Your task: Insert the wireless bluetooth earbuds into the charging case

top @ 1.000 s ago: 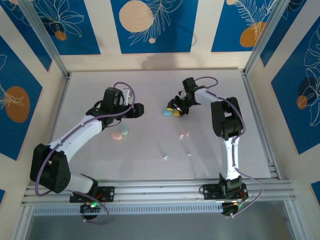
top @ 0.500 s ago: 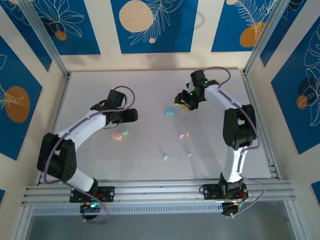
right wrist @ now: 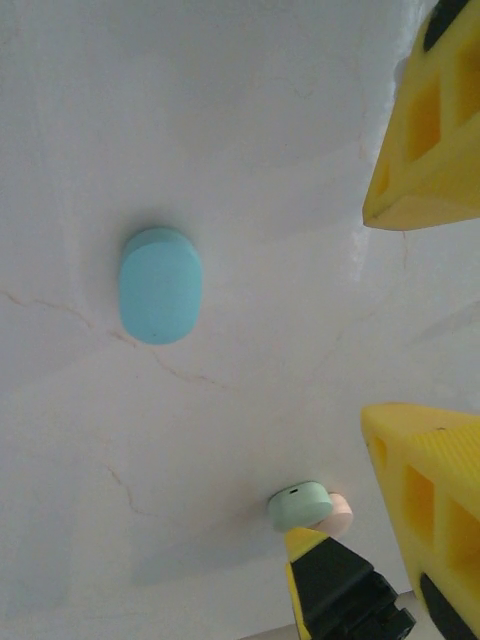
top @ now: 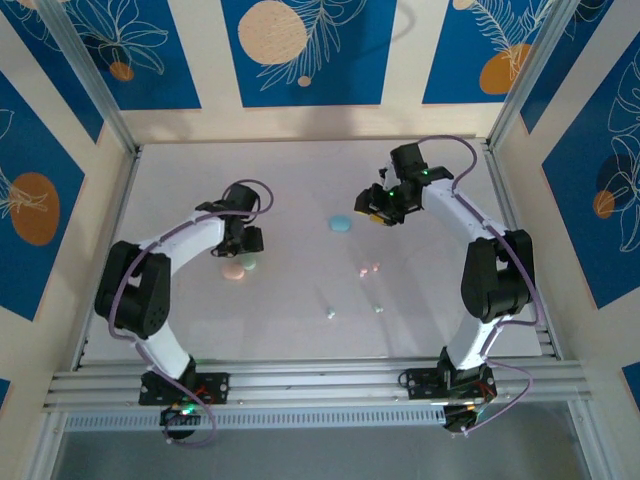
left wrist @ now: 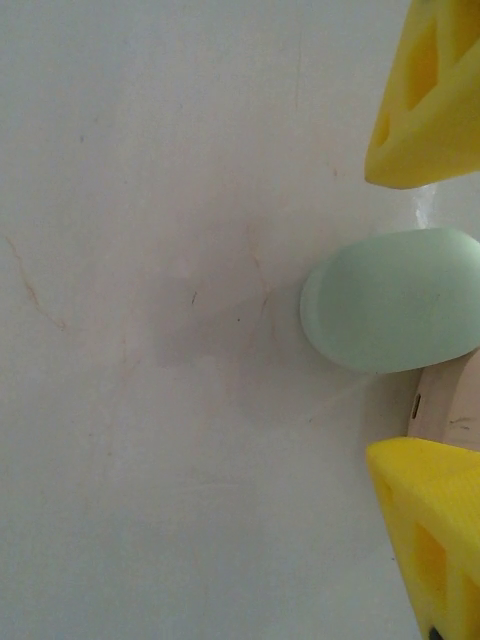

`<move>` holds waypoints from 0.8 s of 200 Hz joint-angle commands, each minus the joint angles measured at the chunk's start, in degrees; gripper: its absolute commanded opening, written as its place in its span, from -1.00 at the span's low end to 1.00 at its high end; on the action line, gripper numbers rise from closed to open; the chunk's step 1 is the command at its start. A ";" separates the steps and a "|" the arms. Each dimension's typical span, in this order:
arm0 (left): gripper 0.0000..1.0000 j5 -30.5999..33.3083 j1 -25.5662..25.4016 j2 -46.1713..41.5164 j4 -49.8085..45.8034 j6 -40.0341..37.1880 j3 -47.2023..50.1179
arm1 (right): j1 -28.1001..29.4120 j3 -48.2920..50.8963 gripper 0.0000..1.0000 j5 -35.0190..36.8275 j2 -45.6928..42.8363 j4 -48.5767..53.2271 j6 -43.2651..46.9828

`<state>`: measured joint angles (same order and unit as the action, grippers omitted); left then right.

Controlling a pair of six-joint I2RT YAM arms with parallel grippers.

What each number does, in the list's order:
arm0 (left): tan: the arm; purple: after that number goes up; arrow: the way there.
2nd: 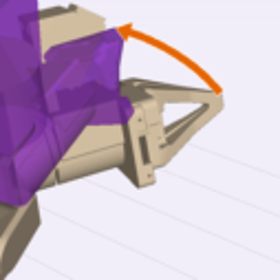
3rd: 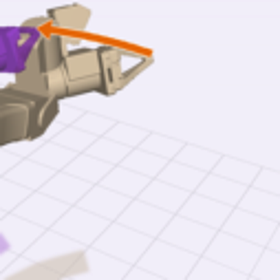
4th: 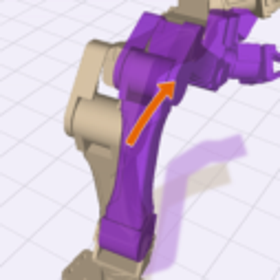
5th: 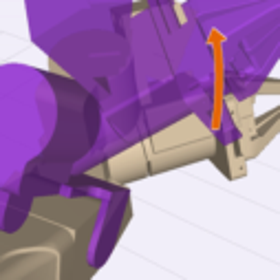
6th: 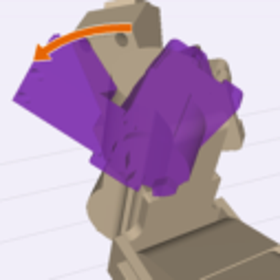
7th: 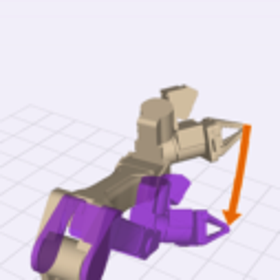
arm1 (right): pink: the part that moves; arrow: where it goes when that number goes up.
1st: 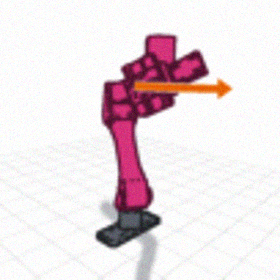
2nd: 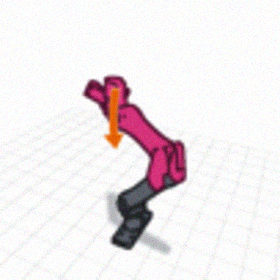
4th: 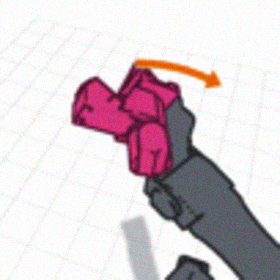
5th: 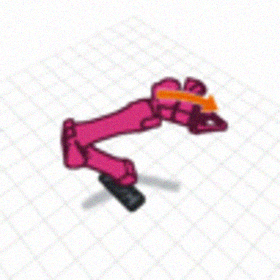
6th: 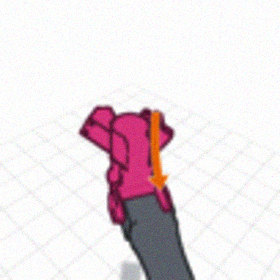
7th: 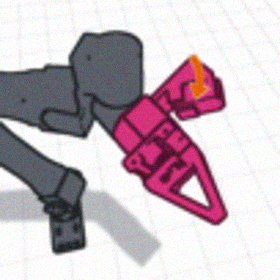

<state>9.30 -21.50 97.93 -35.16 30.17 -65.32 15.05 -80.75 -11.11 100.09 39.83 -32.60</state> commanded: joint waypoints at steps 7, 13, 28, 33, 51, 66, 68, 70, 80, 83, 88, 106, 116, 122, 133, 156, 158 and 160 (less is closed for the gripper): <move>0.28 0.99 0.75 2.41 -1.55 1.44 -1.97 | 0.59 0.84 0.00 -2.27 -2.52 0.21 -0.58; 0.27 0.90 0.75 2.76 -1.28 1.47 -1.85 | 0.58 0.82 0.00 -2.28 -2.58 0.31 -0.54; 0.23 0.48 0.74 3.55 -0.89 1.51 -1.76 | 0.53 0.83 0.00 -2.23 -2.66 0.57 -0.36; 0.22 0.25 0.74 3.88 -0.80 1.64 -1.74 | 0.51 0.75 0.00 -2.23 -2.64 0.56 -0.36; 0.18 0.02 0.70 4.81 -0.70 1.77 -1.74 | 0.54 0.69 0.00 -2.27 -2.69 0.73 -0.23; 0.14 -0.24 0.65 5.42 -0.61 1.90 -1.72 | 0.57 0.80 0.00 -2.33 -2.70 0.77 -0.02; 0.13 -0.31 0.66 5.49 -0.61 1.88 -1.67 | 0.52 0.80 0.00 -2.29 -2.64 0.77 -0.01; 0.13 -0.33 0.67 5.51 -0.61 1.90 -1.66 | 0.49 0.87 0.00 -2.26 -2.58 0.82 -0.01; 0.11 -0.49 0.64 5.67 -0.53 2.08 -1.63 | 0.46 1.00 0.00 -2.33 -2.62 0.86 0.16; 0.10 -0.58 0.66 5.77 -0.53 2.13 -1.64 | 0.41 0.96 0.00 -2.31 -2.56 0.86 0.21; 0.08 -0.80 0.67 5.86 -0.53 2.14 -1.57 | 0.38 1.08 0.01 -2.26 -2.61 0.82 0.25; 0.01 -2.01 0.49 6.00 -0.23 2.39 -1.65 | 0.21 1.38 0.00 -2.29 -2.74 0.92 0.34; 0.01 -2.52 0.27 6.11 -0.09 2.43 -1.61 | 0.07 1.46 0.00 -2.25 -2.79 0.86 0.34; 0.00 -2.68 0.10 6.21 -0.15 2.43 -1.73 | 0.02 1.55 0.00 -2.34 -2.81 0.77 0.34; 0.00 -3.59 -0.11 6.60 -0.26 2.18 -2.10 | -0.02 1.82 0.01 -2.34 -3.01 0.75 0.34; -0.06 -3.94 -1.04 7.27 -1.23 2.08 -3.12 | -0.19 2.52 0.00 -2.47 -3.50 0.52 0.39; -0.08 -3.94 -1.12 7.32 -1.40 2.08 -3.25 | -0.19 2.57 0.00 -2.50 -3.57 0.60 0.42; -0.08 -4.00 -1.25 7.35 -1.63 2.04 -3.35 | -0.26 2.60 0.00 -2.55 -3.54 0.66 0.43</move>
<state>7.07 -21.78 104.05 -35.03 31.62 -66.48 15.25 -79.15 -12.21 99.44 39.72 -32.56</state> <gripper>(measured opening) 0.486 0.502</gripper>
